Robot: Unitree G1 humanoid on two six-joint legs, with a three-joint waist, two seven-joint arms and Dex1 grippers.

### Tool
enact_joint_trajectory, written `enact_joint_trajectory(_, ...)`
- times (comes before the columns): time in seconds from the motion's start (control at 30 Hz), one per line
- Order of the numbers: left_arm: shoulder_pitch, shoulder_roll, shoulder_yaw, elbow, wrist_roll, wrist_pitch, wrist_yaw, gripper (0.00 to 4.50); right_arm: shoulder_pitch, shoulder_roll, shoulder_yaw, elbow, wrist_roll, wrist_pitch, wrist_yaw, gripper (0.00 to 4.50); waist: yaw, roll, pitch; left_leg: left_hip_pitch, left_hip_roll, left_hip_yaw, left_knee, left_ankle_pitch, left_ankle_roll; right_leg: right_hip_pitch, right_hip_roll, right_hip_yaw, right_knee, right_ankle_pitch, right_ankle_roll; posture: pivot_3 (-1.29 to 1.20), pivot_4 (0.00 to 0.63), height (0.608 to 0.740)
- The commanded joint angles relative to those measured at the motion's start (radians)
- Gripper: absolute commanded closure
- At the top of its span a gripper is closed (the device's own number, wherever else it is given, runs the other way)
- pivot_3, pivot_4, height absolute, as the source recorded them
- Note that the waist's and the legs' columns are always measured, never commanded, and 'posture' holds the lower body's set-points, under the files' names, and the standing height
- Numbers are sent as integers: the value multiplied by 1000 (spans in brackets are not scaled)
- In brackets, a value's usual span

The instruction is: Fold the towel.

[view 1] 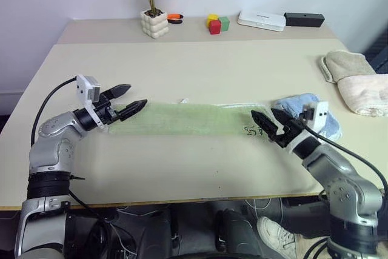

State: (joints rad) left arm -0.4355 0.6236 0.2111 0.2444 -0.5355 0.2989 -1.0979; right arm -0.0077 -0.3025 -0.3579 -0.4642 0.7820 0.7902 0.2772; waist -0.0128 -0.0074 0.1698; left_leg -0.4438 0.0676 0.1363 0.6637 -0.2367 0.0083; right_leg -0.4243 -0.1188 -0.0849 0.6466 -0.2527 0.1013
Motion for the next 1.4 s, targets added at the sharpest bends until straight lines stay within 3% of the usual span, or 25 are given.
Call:
enact_joint_trajectory(0.03, -21, 36, -8, -2, -20, -1, -101, 12, 44, 78, -71, -93, 139, 42, -159, 13, 0, 0, 0, 0, 0, 0, 0, 0, 0, 0, 0, 0, 0, 0, 0, 0, 150, 735)
enact_joint_trajectory(0.13, -38, 55, -20, 22, -4, -33, -176, 12, 76, 168, -114, -119, 265, 53, -309, 13, 1, 0, 0, 0, 0, -1, 0, 0, 0, 0, 0, 0, 0, 0, 0, 0, 150, 735)
enact_joint_trajectory(0.3, -76, 86, -26, 72, -10, -11, -260, 12, 104, 181, -121, -125, 262, 10, -414, 13, -1, 0, 0, 0, 0, -1, 0, 0, 0, 0, 0, 0, -1, 0, 0, 0, 150, 735)
enact_joint_trajectory(0.6, -44, 73, -22, 29, -9, -15, -255, 12, 106, 171, -62, -52, 272, 19, -461, 13, -2, 0, 0, 0, 0, -1, 0, 0, 0, 0, 0, 0, -1, 0, 0, 0, 150, 735)
enact_joint_trajectory(0.9, 7, 71, 4, -34, -20, -14, -209, 12, -26, 180, -36, 113, 256, -8, -459, 13, -6, -2, -1, 0, 0, -1, 0, 0, 0, 0, 0, 0, -1, 0, 0, 0, 150, 735)
enact_joint_trajectory(1.0, 31, 74, 14, -59, -25, -12, -195, 0, -53, 187, -37, 156, 243, -25, -462, 909, -7, -3, -2, 0, 0, -1, 0, 0, 0, 0, 0, 0, -1, 0, 0, 0, 150, 735)
enact_joint_trajectory(1.23, 64, 71, 28, -93, -32, -4, -169, 0, -101, 139, -18, 166, 202, -29, -438, 4488, -7, -3, -2, 0, 0, -1, 0, 0, 0, 0, 0, 0, -1, 0, 0, 0, 150, 735)
enact_joint_trajectory(1.4, 60, 66, 22, -86, -33, -11, -157, 0, -142, 17, 75, 103, 82, -35, -354, 4488, -2, -2, -1, -1, 0, -1, 0, 0, 1, 0, 0, 0, -1, 0, 0, 0, 150, 735)
